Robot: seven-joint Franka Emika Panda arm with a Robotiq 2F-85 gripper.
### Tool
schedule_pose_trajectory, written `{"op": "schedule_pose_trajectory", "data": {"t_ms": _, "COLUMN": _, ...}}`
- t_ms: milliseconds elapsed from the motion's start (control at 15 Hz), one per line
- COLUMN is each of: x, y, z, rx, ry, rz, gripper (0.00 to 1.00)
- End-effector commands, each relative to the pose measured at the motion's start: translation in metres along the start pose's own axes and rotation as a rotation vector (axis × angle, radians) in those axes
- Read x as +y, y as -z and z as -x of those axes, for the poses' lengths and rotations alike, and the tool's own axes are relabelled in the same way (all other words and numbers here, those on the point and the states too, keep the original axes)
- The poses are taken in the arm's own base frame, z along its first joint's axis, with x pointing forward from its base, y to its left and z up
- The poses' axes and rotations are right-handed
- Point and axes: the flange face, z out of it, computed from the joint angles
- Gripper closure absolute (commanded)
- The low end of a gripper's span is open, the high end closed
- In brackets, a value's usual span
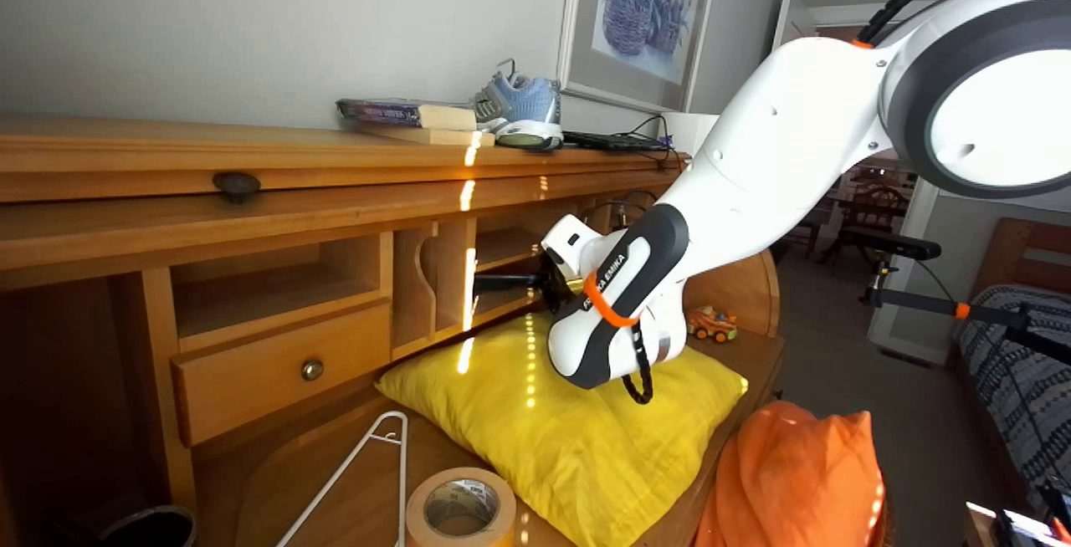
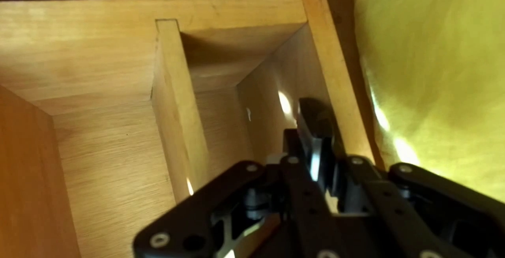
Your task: Take the remote controller off of the yellow pillow and put it into the shelf
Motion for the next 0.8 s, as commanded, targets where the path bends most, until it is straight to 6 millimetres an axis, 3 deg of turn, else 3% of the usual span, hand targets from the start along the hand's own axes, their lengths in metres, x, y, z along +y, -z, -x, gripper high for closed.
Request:
{"op": "schedule_pose_trajectory", "data": {"t_ms": 0, "x": -0.0123, "y": -0.0172, "z": -0.0012, "rx": 0.011, "ry": 0.028, "rz": 0.001, "gripper": 0.96}}
{"op": "schedule_pose_trajectory", "data": {"t_ms": 267, "x": -0.0123, "y": -0.0187, "z": -0.0004, "rx": 0.007, "ry": 0.031, "rz": 0.005, "gripper": 0.96}}
{"op": "schedule_pose_trajectory", "data": {"t_ms": 333, "x": -0.0128, "y": -0.0182, "z": -0.0002, "rx": 0.006, "ry": 0.03, "rz": 0.003, "gripper": 0.88}}
{"op": "schedule_pose_trajectory", "data": {"t_ms": 400, "x": -0.0128, "y": -0.0179, "z": -0.0004, "rx": 0.006, "ry": 0.031, "rz": 0.003, "gripper": 0.62}}
{"op": "schedule_pose_trajectory", "data": {"t_ms": 600, "x": -0.0142, "y": -0.0153, "z": -0.0016, "rx": 0.01, "ry": 0.034, "rz": 0.009, "gripper": 0.49}}
{"op": "schedule_pose_trajectory", "data": {"t_ms": 733, "x": -0.0156, "y": -0.013, "z": -0.0022, "rx": 0.012, "ry": 0.032, "rz": 0.018, "gripper": 0.47}}
